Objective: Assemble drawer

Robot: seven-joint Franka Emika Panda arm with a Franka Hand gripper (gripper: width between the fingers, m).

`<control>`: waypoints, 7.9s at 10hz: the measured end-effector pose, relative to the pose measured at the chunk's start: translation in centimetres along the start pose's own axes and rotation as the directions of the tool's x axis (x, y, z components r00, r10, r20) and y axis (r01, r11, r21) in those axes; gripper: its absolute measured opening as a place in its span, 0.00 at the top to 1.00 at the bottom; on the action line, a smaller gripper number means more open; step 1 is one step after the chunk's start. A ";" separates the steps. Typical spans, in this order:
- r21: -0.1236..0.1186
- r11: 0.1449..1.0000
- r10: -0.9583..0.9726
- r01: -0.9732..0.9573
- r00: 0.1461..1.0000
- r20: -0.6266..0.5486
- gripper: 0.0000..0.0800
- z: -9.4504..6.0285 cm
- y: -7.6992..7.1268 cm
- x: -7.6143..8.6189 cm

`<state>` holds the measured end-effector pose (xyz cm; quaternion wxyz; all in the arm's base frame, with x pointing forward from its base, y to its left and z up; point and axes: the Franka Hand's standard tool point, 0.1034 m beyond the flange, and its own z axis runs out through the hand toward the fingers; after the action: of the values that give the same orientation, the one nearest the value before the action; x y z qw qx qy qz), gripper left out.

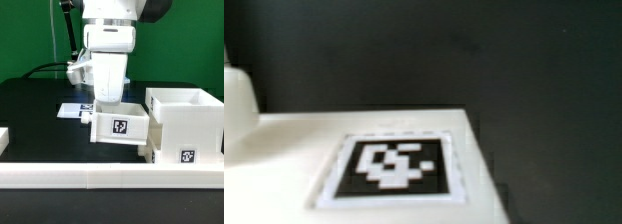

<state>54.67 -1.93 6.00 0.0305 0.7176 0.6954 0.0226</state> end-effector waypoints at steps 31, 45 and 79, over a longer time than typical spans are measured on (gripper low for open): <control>0.098 0.994 -0.044 0.043 0.999 0.007 0.95 -0.5 0.5 0.4; 0.122 0.992 0.003 0.014 0.991 -0.134 0.95 0.2 0.0 -1.0; 0.063 0.993 -0.094 0.101 0.990 -0.104 0.95 0.8 0.3 1.8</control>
Offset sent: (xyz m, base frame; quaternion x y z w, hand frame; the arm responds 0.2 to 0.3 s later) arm 0.0000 0.0000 0.0000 0.0650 0.0000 0.0000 0.9979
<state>55.05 -0.11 5.25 -0.0278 0.6813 0.7307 0.0335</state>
